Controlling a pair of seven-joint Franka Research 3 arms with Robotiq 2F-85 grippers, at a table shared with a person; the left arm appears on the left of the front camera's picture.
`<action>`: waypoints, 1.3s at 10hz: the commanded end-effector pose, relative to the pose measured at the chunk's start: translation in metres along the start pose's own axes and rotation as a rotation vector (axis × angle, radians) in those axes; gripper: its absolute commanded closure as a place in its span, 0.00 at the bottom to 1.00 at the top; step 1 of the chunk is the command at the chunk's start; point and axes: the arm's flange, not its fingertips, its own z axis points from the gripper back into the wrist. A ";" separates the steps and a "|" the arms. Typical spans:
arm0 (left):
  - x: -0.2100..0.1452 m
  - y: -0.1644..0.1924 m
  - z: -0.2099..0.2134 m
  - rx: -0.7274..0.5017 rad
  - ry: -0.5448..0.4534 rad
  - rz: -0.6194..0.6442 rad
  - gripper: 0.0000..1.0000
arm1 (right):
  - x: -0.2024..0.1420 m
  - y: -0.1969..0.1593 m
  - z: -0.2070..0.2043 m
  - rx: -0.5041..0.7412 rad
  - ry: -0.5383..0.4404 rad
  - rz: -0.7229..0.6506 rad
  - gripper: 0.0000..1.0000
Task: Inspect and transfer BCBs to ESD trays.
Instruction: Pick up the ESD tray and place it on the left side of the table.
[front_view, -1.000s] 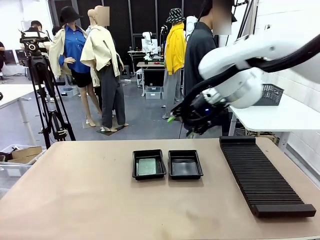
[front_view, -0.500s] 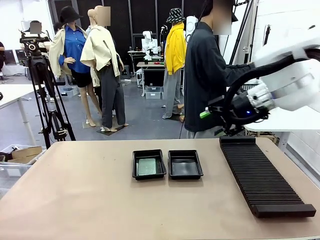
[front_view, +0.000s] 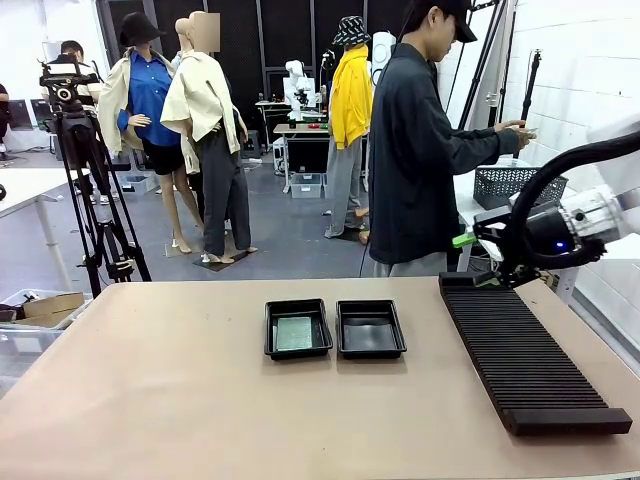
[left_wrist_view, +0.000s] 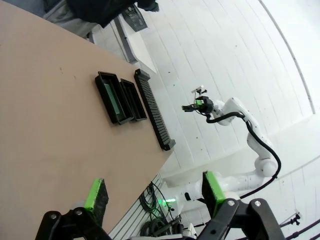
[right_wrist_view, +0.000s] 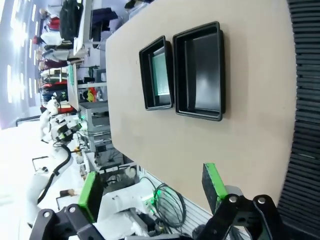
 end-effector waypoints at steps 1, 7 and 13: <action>0.018 -0.018 -0.040 0.055 -0.036 0.046 0.00 | 0.001 -0.018 0.014 0.042 -0.003 0.009 0.00; 0.043 -0.054 -0.177 0.303 0.108 0.040 0.00 | 0.007 -0.082 0.056 0.052 -0.010 -0.034 0.00; 0.060 -0.070 -0.291 0.579 0.203 0.025 0.00 | 0.002 -0.095 0.063 0.061 -0.027 -0.062 0.00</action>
